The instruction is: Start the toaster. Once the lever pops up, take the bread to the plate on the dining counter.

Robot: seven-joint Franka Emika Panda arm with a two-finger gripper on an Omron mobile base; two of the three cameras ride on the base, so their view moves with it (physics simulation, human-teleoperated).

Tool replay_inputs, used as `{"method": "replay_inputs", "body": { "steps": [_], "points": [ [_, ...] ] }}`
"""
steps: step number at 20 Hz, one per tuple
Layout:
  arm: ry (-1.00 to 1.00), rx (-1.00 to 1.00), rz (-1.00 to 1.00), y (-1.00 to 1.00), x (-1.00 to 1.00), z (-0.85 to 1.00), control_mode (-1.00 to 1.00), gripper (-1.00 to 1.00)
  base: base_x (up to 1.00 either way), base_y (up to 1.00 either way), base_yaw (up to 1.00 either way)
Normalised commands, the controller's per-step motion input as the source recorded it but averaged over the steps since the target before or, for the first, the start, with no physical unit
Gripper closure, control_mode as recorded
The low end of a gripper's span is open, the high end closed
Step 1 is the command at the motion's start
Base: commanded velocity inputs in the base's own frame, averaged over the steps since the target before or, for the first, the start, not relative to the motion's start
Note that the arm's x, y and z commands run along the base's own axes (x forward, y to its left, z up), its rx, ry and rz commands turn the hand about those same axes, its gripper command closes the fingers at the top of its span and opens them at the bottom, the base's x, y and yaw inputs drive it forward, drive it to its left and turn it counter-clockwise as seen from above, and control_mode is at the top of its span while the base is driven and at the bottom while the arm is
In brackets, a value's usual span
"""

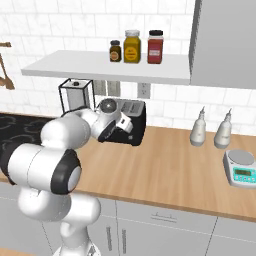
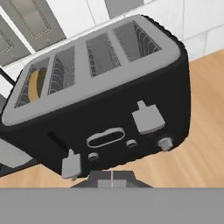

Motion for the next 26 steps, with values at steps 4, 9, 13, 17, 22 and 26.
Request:
{"method": "replay_inputs", "body": {
  "steps": [4, 9, 13, 17, 22, 26],
  "points": [
    [0.00, 0.21, 0.00, -0.27, -0.07, 0.73, -1.00, 1.00, 0.00, 0.00, 0.00],
    [-0.04, 0.17, 0.00, -0.18, -0.27, 0.24, -1.00, 1.00, 0.00, 0.00, 0.00],
    [-0.04, 0.07, 0.00, -0.01, -0.32, 0.00, -1.00, 1.00, 0.00, 0.00, 0.00],
    [-0.03, 0.00, 0.00, 0.00, -0.26, 0.00, -1.00, 1.00, 0.00, 0.00, 0.00],
    [-0.05, 0.00, 0.00, 0.00, -0.10, 0.00, -1.00, 1.00, 0.00, 0.00, 0.00],
    [0.00, 0.00, 0.00, 0.00, 0.00, 0.00, -1.00, 1.00, 0.00, 0.00, 0.00]
  ]
}}
